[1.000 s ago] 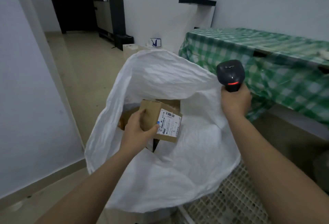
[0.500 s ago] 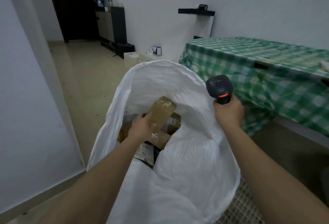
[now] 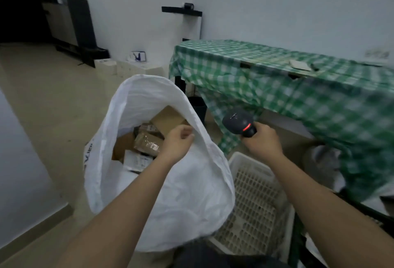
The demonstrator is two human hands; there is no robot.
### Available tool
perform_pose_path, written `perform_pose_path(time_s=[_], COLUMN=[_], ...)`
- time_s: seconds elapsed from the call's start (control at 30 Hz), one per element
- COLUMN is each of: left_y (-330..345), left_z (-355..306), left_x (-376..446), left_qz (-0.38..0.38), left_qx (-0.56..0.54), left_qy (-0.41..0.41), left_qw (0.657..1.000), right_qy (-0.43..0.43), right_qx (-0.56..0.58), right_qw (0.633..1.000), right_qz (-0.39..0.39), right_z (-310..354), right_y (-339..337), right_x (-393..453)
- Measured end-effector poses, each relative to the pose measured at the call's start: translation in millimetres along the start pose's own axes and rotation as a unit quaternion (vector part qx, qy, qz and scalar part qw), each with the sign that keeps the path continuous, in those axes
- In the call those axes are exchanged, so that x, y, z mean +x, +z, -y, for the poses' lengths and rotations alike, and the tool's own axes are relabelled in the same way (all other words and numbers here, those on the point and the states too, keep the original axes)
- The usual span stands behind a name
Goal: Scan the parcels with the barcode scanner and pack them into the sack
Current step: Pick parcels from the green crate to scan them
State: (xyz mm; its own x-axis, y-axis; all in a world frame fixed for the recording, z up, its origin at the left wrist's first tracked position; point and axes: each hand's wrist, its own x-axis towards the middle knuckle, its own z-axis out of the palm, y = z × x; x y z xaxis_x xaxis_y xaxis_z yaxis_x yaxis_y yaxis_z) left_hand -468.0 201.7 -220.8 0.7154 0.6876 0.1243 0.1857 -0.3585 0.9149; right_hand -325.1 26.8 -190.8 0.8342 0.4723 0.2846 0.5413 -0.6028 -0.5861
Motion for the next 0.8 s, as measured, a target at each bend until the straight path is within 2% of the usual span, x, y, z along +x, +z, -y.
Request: perform_pose_path(time_s=[0.23,0.43,0.6,0.8], left_y=[86.8,187.7,288.7,400.4], left_z=[-38.5,-57.4,-41.9,-7.3], left_x=[-60.7,-106.8,-130.1,-139.3], left_qz=[0.121,0.239,0.299,0.341], left_qx=[-0.010,0.012,0.047,0.084], left_qy=[0.051,0.046,0.015,-0.034], left_qw=[0.991,0.970,0.953,0.936], right_qy=[0.053,0.116,0.217,0.275], right_qx=[-0.107,-0.147,-0.131,-0.137], right_qw=[0.992,0.981,0.966,0.950], right_qz=[0.041,0.059,0.040,0.062], right_z=[-86.1,-188.4,-284.0,-376.0], right_y=[-74.8,-116.8,-122.0,-118.9], right_x=[-96.1,-156.2,-195.4,-201.3])
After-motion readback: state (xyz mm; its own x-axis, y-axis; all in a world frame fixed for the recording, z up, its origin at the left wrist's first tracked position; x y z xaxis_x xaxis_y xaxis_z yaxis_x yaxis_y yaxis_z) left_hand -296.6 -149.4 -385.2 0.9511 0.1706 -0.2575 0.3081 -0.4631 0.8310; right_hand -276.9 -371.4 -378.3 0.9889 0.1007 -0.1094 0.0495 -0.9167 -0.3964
